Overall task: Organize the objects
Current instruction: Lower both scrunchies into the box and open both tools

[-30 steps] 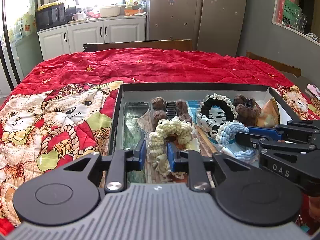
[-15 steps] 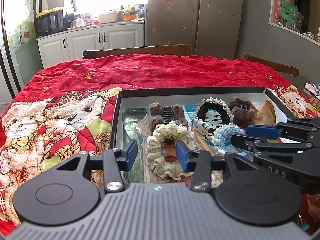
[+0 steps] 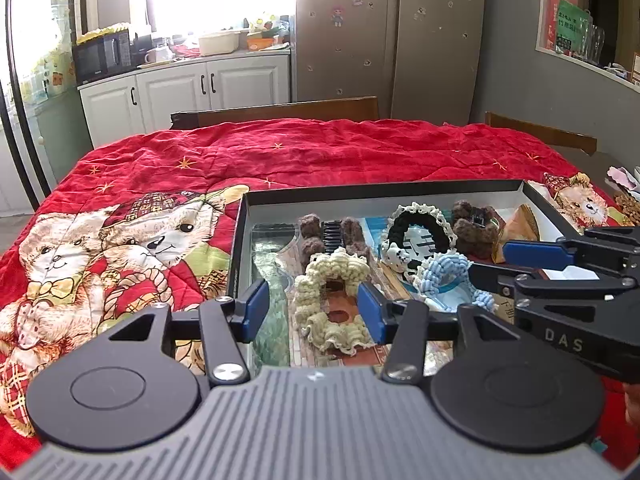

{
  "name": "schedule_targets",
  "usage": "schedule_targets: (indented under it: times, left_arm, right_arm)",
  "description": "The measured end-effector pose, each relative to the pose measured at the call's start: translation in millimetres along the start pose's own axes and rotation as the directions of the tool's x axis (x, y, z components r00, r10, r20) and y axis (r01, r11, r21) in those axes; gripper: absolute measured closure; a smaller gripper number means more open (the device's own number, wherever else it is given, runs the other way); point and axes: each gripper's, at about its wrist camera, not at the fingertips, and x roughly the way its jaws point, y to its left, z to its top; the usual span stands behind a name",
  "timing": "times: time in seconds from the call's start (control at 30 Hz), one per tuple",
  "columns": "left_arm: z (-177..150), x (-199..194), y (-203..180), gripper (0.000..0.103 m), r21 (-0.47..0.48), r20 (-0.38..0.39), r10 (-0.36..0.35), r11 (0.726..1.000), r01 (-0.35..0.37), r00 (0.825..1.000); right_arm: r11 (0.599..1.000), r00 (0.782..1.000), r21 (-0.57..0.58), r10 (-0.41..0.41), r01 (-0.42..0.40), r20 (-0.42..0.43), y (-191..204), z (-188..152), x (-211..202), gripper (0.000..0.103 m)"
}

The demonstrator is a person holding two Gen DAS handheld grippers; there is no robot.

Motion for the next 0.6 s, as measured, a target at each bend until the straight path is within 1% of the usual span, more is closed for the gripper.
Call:
schedule_targets:
  times: [0.1, 0.17, 0.37, 0.6]
  left_arm:
    - [1.2, -5.4, 0.0, 0.038, -0.003, 0.001, -0.004, 1.0, 0.004, 1.0]
    - [2.2, -10.1, 0.0, 0.036, -0.002, 0.009, 0.0, 1.0, 0.0, 1.0]
    - [6.4, -25.0, -0.2, 0.035, 0.002, 0.034, 0.003, 1.0, -0.003, 0.999]
    - [6.7, -41.4, -1.5, 0.034, 0.006, 0.051, -0.001, 1.0, 0.0, 0.999]
  right_arm:
    - [1.0, 1.0, 0.002, -0.006, 0.006, 0.005, -0.6, 0.6, -7.3, 0.07]
    - [1.0, 1.0, 0.004, -0.009, 0.009, 0.009, -1.0, 1.1, -12.8, 0.07]
    - [1.0, 1.0, 0.011, -0.013, 0.013, 0.023, -2.6, 1.7, -28.2, 0.069]
    - [0.999, 0.999, 0.017, -0.029, 0.029, 0.037, -8.1, -3.5, -51.2, 0.068]
